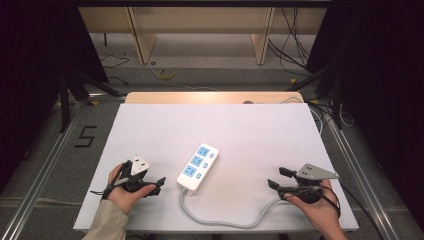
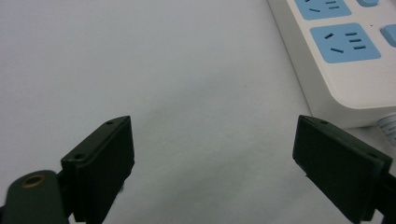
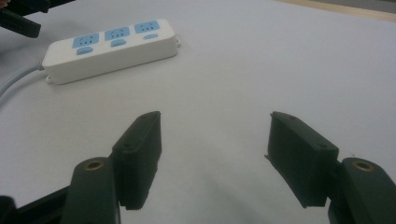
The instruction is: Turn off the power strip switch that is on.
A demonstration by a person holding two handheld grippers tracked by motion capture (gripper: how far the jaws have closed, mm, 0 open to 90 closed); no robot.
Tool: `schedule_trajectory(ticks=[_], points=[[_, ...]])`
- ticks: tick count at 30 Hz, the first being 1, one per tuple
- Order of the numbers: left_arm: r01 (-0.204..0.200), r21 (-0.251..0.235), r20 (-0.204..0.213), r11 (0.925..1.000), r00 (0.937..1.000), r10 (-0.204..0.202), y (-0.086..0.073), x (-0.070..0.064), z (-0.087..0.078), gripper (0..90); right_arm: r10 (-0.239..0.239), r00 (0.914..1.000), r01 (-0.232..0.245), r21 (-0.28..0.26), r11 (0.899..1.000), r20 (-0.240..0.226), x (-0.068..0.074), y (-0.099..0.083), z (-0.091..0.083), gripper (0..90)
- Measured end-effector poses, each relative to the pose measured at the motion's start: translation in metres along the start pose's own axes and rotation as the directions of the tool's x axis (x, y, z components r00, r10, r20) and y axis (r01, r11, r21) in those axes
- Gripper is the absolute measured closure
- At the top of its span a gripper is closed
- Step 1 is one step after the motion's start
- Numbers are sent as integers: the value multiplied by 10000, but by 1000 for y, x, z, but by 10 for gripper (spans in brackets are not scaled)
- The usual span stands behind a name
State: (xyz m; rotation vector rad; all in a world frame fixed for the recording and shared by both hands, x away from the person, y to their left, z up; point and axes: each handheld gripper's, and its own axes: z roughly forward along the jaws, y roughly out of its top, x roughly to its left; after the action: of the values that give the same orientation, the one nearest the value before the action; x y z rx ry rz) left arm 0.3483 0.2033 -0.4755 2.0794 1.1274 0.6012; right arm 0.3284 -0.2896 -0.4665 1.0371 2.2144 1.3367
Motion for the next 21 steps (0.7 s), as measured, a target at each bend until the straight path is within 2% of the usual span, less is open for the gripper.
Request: schedule_trajectory(ticks=[11, 21], points=[[-15, 55, -149, 10000, 9999, 16, 1, 1, -2, 166, -50, 10000, 50, -38, 10000, 30, 1, 1, 0, 359], [213, -153, -692, 9997, 9974, -223, 6, 4, -9, 430, -62, 10000, 63, -57, 10000, 31, 0, 1, -1, 359]])
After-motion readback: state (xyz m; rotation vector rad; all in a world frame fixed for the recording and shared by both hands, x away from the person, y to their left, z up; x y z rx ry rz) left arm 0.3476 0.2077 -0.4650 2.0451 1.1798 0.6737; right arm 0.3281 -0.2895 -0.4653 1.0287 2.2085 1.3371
